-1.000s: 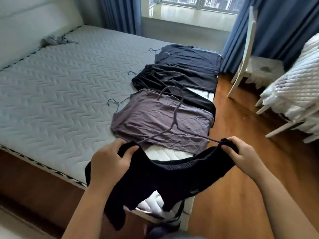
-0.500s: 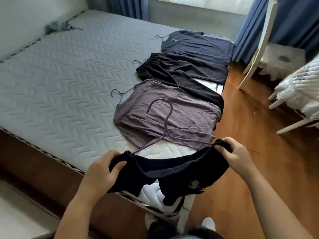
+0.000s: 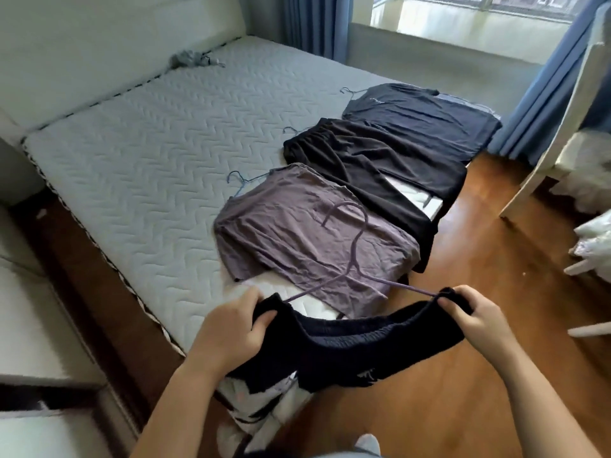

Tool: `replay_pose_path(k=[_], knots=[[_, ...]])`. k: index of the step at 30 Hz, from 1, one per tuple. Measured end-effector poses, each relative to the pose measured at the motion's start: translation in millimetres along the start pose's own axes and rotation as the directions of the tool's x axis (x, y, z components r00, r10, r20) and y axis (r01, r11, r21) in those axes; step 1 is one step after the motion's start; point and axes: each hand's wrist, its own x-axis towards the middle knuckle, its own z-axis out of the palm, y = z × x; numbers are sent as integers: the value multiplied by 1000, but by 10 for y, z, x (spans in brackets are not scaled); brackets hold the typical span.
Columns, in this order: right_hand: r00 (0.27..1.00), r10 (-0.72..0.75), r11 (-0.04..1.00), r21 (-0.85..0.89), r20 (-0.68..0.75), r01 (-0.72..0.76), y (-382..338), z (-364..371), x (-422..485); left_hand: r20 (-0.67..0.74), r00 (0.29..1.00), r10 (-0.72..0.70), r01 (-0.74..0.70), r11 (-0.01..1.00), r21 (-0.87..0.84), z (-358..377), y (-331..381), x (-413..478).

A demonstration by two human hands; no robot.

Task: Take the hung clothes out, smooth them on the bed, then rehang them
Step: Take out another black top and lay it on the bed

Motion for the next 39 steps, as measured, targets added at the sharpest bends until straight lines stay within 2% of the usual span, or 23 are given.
replay_pose_path(k=[5, 10, 15, 22, 25, 30, 32, 36, 39], knots=[[993, 119, 993, 20, 10, -119, 576, -663, -65, 166, 986, -22, 32, 998, -57, 442, 703, 116], [992, 122, 992, 1, 7, -122, 779, -985, 60, 265, 962, -62, 114, 976, -186, 703, 972, 42], [994, 78, 997, -28, 83, -76, 692, -896, 275, 254, 954, -159, 213, 957, -200, 732, 880, 22], [963, -3, 991, -125, 270, 38, 212, -202, 818, 155, 885, -440, 461, 875, -148, 619, 227, -62], [923, -34, 970, -210, 383, 123, -66, 219, 1097, 110, 825, -555, 565, 804, -185, 597, -162, -120], [834, -8, 920, -323, 552, 223, -549, 962, 1573, 118, 642, -757, 743, 577, -340, 702, -834, -93], [774, 46, 895, -370, 632, 249, -708, 1248, 1781, 160, 575, -802, 789, 492, -369, 770, -1088, -48], [630, 114, 819, -432, 768, 378, -934, 1777, 2224, 187, 477, -859, 854, 402, -330, 878, -1552, 107], [570, 151, 766, -460, 808, 449, -1003, 2114, 2480, 200, 423, -884, 877, 345, -334, 939, -1768, 216]])
